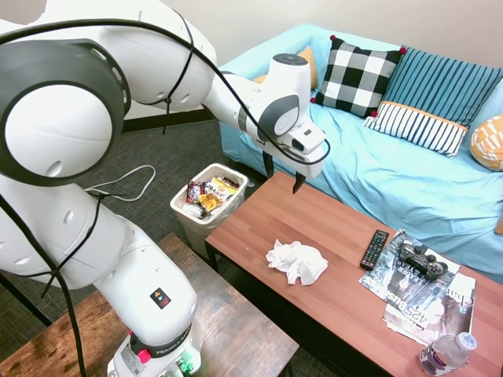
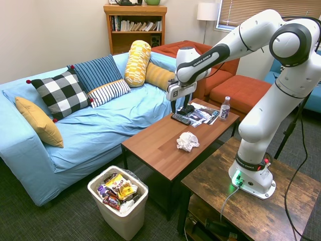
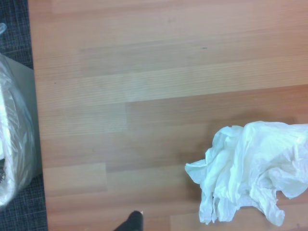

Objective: Throw the tissue in the trash bin

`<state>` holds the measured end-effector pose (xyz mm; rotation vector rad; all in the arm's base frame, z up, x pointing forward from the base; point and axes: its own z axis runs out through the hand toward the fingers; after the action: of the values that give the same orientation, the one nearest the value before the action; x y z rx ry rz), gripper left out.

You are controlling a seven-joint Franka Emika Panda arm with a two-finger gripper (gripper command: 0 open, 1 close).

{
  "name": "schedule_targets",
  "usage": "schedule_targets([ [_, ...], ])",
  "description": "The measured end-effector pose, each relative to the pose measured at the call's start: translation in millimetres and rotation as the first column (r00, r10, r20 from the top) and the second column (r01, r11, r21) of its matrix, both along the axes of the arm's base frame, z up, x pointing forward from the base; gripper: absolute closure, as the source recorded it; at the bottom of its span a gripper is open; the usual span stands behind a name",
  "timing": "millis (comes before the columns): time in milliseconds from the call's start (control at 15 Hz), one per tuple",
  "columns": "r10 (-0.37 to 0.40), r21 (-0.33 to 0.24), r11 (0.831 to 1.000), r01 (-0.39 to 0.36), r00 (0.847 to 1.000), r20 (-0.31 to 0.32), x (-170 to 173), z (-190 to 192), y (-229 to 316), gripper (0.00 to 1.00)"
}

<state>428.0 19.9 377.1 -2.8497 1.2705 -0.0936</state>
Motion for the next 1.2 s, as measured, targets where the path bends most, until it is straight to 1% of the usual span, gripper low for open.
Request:
schedule_targets([
  [200,-0.020,0.013,1.000,0.020,1.000,0.008,3.7,2.8,-8.3,0.00],
  [333,-0.052,0.020,0.998,0.051,0.998,0.029,9.0,3.4,-37.6,0.00],
  [467,-0.083,0.022,0.996,0.083,0.996,0.036,13.7,-9.1,-66.3,0.00],
  [667,-0.105,0.030,0.994,0.105,0.994,0.005,17.5,-52.1,-86.5,0.00],
  [933,-0.136,0.032,0.990,0.138,0.990,-0.035,9.4,-133.5,-106.3,0.00],
  [1067,-0.135,0.053,0.989,0.137,0.990,-0.038,6.2,-170.2,-112.7,0.00],
  [1200,-0.115,0.075,0.990,0.117,0.993,-0.034,1.7,-198.8,-114.5,0.00],
])
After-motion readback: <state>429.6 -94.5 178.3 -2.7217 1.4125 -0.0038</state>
